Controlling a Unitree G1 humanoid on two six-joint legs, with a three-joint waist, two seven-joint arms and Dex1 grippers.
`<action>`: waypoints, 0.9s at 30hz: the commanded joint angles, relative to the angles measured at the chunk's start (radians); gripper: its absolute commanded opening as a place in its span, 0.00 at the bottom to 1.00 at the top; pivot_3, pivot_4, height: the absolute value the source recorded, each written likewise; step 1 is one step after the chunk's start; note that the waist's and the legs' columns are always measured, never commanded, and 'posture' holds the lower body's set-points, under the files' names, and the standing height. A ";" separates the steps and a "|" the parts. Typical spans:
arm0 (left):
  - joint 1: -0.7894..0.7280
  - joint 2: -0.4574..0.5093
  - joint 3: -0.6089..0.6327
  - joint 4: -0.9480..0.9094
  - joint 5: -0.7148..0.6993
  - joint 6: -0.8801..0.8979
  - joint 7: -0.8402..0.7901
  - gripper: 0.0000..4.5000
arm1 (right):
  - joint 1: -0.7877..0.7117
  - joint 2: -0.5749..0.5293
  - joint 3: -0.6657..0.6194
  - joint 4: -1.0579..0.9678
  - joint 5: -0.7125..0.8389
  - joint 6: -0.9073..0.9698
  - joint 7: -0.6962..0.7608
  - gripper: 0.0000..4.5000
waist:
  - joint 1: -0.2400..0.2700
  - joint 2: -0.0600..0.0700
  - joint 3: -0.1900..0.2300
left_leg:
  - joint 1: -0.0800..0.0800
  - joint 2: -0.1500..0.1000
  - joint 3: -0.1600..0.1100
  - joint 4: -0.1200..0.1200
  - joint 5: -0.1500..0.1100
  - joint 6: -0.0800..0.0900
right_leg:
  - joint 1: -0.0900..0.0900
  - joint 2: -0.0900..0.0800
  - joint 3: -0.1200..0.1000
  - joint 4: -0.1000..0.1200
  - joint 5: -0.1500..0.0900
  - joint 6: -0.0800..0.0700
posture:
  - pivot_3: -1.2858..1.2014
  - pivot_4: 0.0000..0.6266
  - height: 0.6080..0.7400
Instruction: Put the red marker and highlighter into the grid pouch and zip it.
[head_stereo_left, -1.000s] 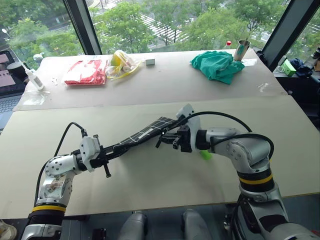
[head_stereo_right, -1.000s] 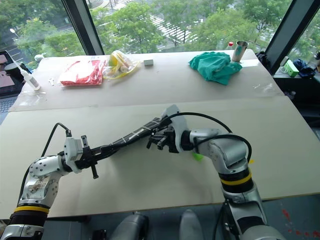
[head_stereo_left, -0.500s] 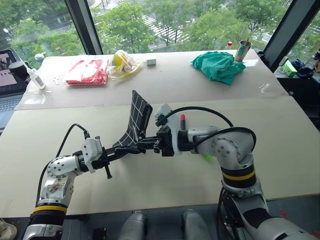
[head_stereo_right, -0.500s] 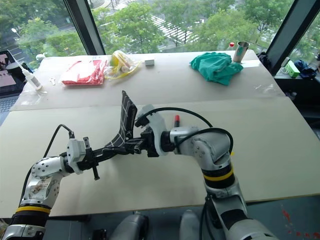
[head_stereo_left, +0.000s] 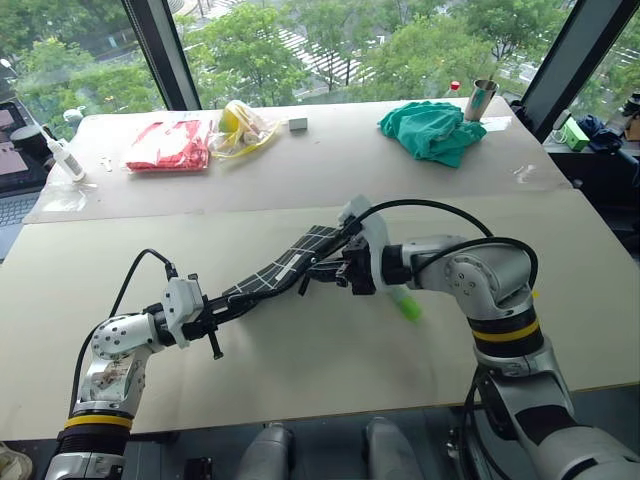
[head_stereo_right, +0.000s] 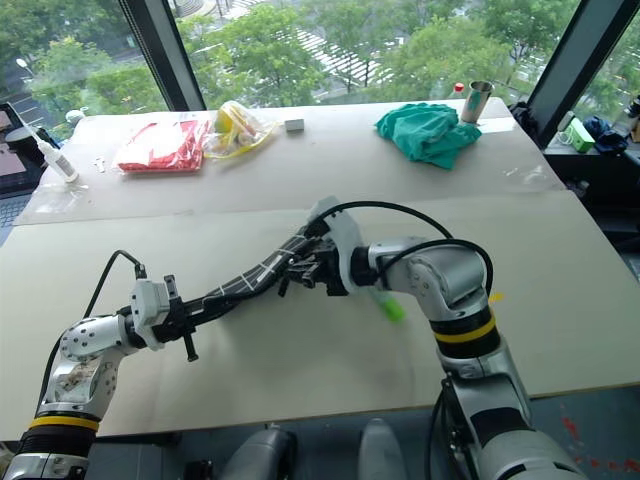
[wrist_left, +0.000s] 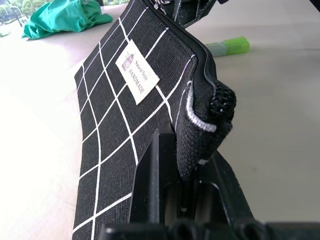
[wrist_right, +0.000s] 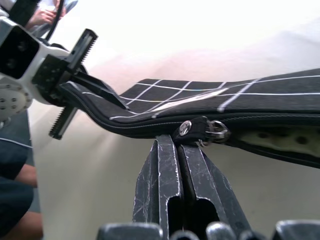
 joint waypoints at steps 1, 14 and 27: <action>-0.012 0.001 0.009 -0.024 -0.020 -0.006 -0.005 0.00 | 0.050 0.012 0.057 -0.101 0.050 0.028 0.007 0.02 | 0.001 0.000 0.000 | 0.000 0.000 0.000 0.000 0.000 0.000 | 0.000 0.000 0.000 0.000 0.000 0.000 | 0.52 0.24 1.00; 0.011 0.004 0.018 -0.044 -0.024 -0.002 -0.005 0.00 | 0.008 0.173 -0.051 -0.002 0.101 0.077 -0.055 0.02 | -0.001 0.000 0.000 | 0.000 0.000 0.000 0.000 0.000 0.000 | -0.002 0.000 0.000 0.002 0.000 0.000 | 0.52 0.24 1.00; 0.009 -0.002 0.015 -0.049 -0.022 0.004 -0.002 0.00 | 0.034 0.125 0.002 0.011 0.110 0.091 -0.026 0.02 | 0.000 0.000 0.000 | 0.000 0.000 0.000 0.000 0.000 0.000 | -0.002 0.000 0.000 0.003 0.000 0.000 | 0.52 0.24 1.00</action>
